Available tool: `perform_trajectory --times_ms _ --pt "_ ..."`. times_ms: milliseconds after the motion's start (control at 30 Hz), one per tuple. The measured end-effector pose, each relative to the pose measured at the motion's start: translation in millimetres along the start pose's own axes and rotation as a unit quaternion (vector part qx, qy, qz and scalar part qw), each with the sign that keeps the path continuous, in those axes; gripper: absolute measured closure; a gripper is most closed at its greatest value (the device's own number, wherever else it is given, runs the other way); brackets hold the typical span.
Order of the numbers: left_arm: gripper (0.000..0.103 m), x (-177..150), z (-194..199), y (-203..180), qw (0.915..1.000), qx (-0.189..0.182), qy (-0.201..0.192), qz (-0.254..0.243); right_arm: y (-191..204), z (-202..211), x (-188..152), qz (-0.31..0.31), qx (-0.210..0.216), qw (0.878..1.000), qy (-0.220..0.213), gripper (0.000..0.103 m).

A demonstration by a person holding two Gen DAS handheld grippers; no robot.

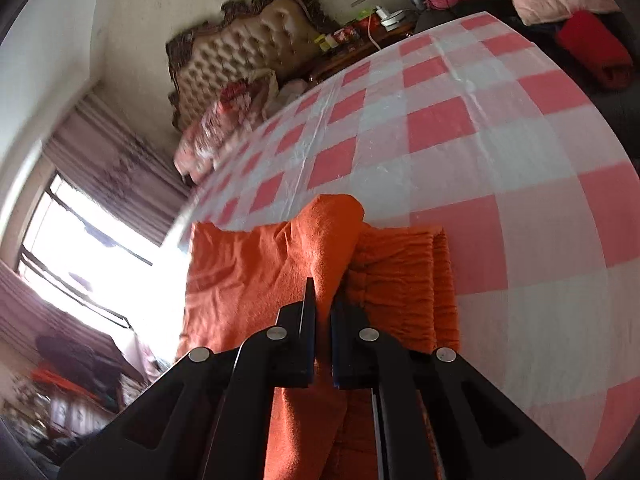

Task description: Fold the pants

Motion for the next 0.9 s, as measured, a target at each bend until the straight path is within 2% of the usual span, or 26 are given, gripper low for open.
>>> perform_trajectory --times_ms 167,267,333,400,467,533,567,600,667,700,733,767,833,867,900 --pt "0.097 -5 -2 -8 0.9998 -0.004 -0.005 -0.018 4 16 2 -0.008 0.006 0.999 -0.040 0.096" --pt "0.097 3 8 1 0.9997 0.007 -0.022 -0.005 10 29 5 0.001 0.016 0.998 -0.062 0.096" --pt "0.097 7 9 1 0.9995 -0.002 -0.030 0.005 9 30 6 0.001 0.008 0.998 -0.058 0.096" --pt "0.096 3 1 -11 0.9992 -0.035 -0.017 0.011 -2 20 4 -0.006 -0.021 0.999 -0.032 0.096" --pt "0.093 2 -3 -16 0.9986 -0.048 -0.019 0.010 -11 11 0 -0.005 -0.047 0.999 -0.016 0.096" --pt "0.079 2 0 -14 0.9967 -0.072 -0.027 0.027 -13 11 -2 -0.005 -0.053 0.999 -0.014 0.093" --pt "0.069 2 6 -8 0.9961 -0.075 -0.029 0.037 -13 16 -2 0.000 -0.065 0.998 -0.021 0.091" --pt "0.057 2 13 1 0.9946 -0.084 -0.035 0.051 -14 21 -1 0.006 -0.080 0.996 -0.030 0.080" --pt "0.048 -3 35 28 0.9861 -0.111 -0.044 0.116 -18 35 -1 0.016 -0.125 0.991 -0.047 0.064" --pt "0.045 -11 48 54 0.9756 -0.125 -0.044 0.175 -21 45 -2 0.020 -0.146 0.987 -0.060 0.043" --pt "0.044 -26 61 83 0.9609 -0.131 -0.041 0.240 -23 54 -4 0.023 -0.165 0.983 -0.073 0.025" --pt "0.041 -46 70 113 0.9433 -0.126 -0.036 0.305 -26 60 -7 0.026 -0.184 0.979 -0.082 0.022" --pt "0.040 -90 76 159 0.9095 -0.098 -0.014 0.404 -29 64 -17 0.036 -0.218 0.972 -0.077 0.022" --pt "0.041 -117 74 180 0.8871 -0.083 0.003 0.454 -29 63 -24 0.038 -0.233 0.969 -0.071 0.022" --pt "0.044 -156 64 200 0.8471 -0.082 0.027 0.524 -30 60 -28 0.040 -0.244 0.967 -0.067 0.022"
Point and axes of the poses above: each gripper's, at about its wrist camera, not at the fingertips, and z roughly against the way its jaws point, y to its left, x to its top, the point moved 9 cm from there along -z, roughly the way its jaws point, and after that the axes turned 12 degrees about -x, right-handed, at the moved point
